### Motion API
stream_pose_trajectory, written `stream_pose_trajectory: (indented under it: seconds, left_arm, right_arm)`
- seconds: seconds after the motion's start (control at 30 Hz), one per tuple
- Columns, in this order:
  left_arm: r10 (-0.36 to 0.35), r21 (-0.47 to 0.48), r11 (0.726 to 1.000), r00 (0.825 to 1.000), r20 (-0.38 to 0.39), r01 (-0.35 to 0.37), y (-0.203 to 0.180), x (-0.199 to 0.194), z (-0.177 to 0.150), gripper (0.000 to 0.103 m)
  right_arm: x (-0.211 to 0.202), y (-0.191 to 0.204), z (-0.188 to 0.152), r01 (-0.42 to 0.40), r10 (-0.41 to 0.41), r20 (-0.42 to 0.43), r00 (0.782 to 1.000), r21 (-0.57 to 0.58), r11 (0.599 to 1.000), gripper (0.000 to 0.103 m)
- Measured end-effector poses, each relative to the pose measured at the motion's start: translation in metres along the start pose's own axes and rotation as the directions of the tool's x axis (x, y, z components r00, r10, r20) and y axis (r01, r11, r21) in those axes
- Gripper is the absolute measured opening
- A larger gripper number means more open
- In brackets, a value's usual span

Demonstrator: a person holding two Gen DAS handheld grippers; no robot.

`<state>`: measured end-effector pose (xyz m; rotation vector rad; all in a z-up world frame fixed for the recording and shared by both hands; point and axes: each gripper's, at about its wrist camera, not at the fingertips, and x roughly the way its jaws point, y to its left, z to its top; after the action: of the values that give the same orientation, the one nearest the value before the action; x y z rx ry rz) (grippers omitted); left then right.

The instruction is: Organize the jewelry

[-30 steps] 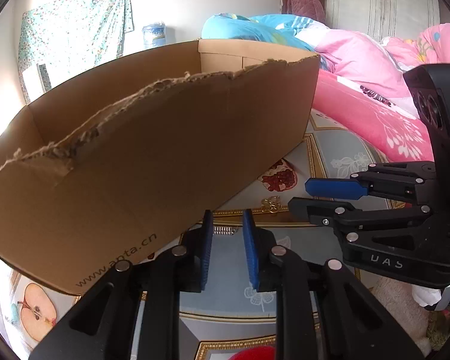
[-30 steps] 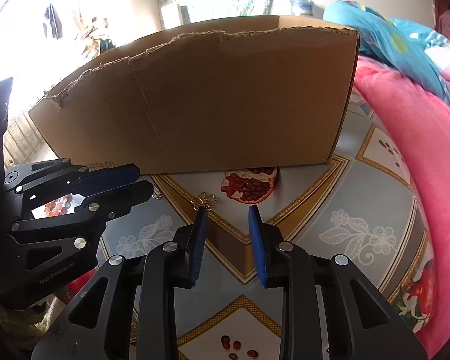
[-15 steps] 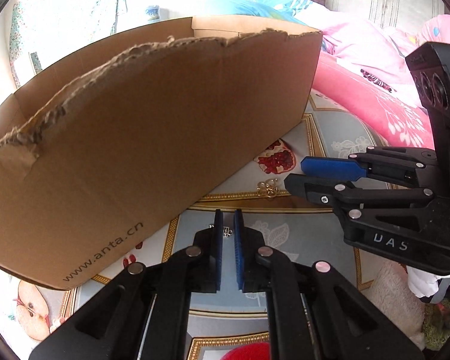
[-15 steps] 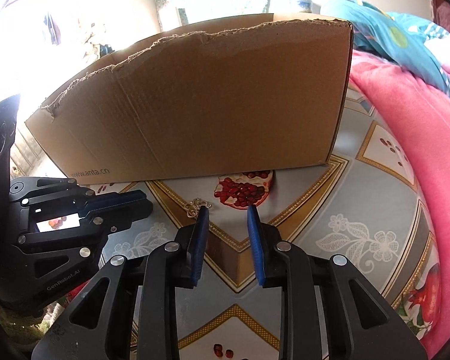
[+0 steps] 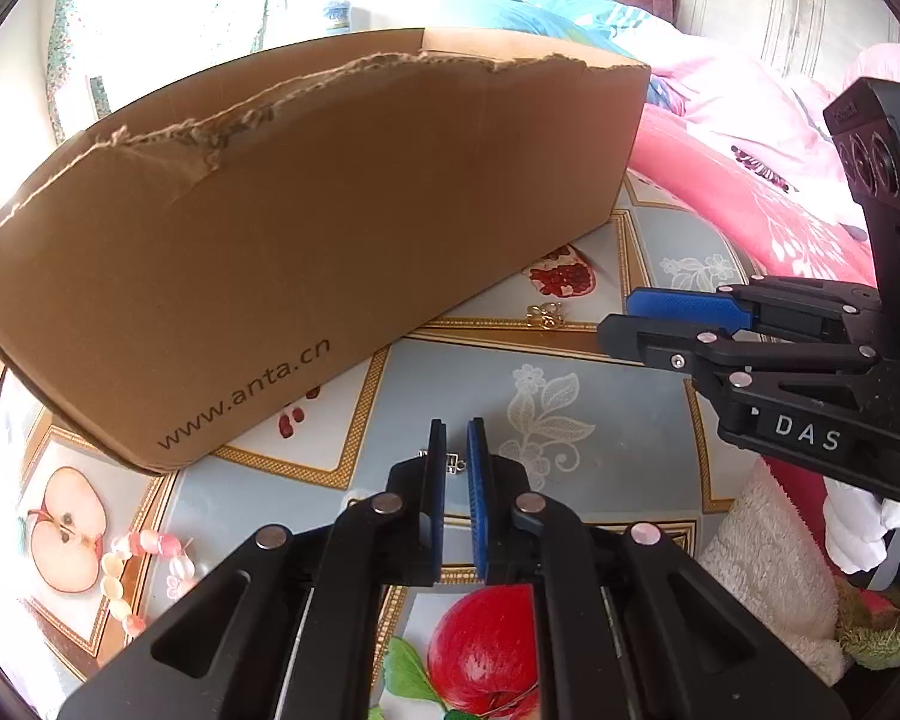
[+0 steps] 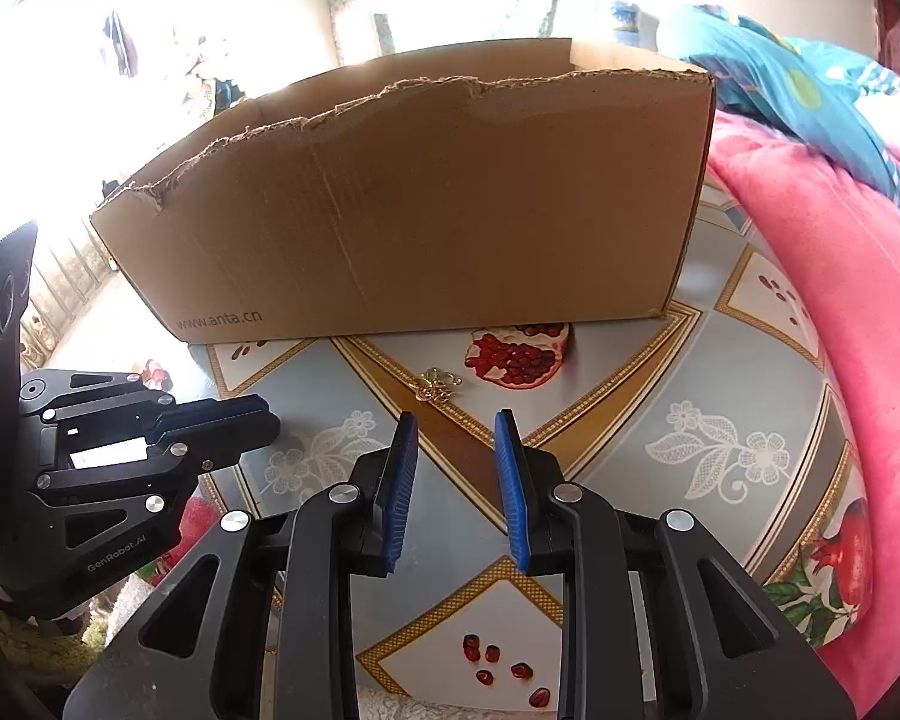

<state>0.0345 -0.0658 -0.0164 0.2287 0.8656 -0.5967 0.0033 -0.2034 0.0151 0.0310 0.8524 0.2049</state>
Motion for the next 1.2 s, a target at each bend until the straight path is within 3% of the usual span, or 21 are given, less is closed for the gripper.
stream_pose_trajectory:
  seconds: [0.3, 0.9, 0.97, 1.07, 1.2]
  left_arm:
    - [-0.029, -0.023, 0.999, 0.998, 0.056, 0.031, 0.004, -0.01, -0.005, 0.007]
    - [-0.057, -0.019, 0.998, 0.997, 0.053, 0.058, 0.004, -0.003, -0.004, 0.007]
    - [-0.058, -0.023, 0.998, 0.997, 0.054, 0.059, 0.005, -0.002, -0.003, 0.007]
    - [-0.059, -0.028, 0.998, 0.997, 0.058, 0.06, 0.007, -0.003, -0.003, 0.007]
    - [-0.06, -0.031, 0.998, 0.996, 0.062, 0.062, 0.009, -0.004, -0.005, 0.007]
  right_arm:
    - [0.014, 0.007, 0.016, 0.013, -0.013, -0.011, 1.0, -0.052, 0.999, 0.031]
    - [0.072, 0.041, 0.057, 0.019, -0.036, -0.073, 0.997, -0.22, 0.975, 0.031]
    - [0.076, 0.044, 0.062, 0.001, -0.022, -0.085, 0.996, -0.24, 0.971, 0.029]
    - [0.082, 0.043, 0.069, -0.026, -0.001, -0.112, 0.994, -0.237, 0.971, 0.01]
    - [0.088, 0.043, 0.077, -0.041, 0.013, -0.123, 0.992, -0.221, 0.974, 0.01]
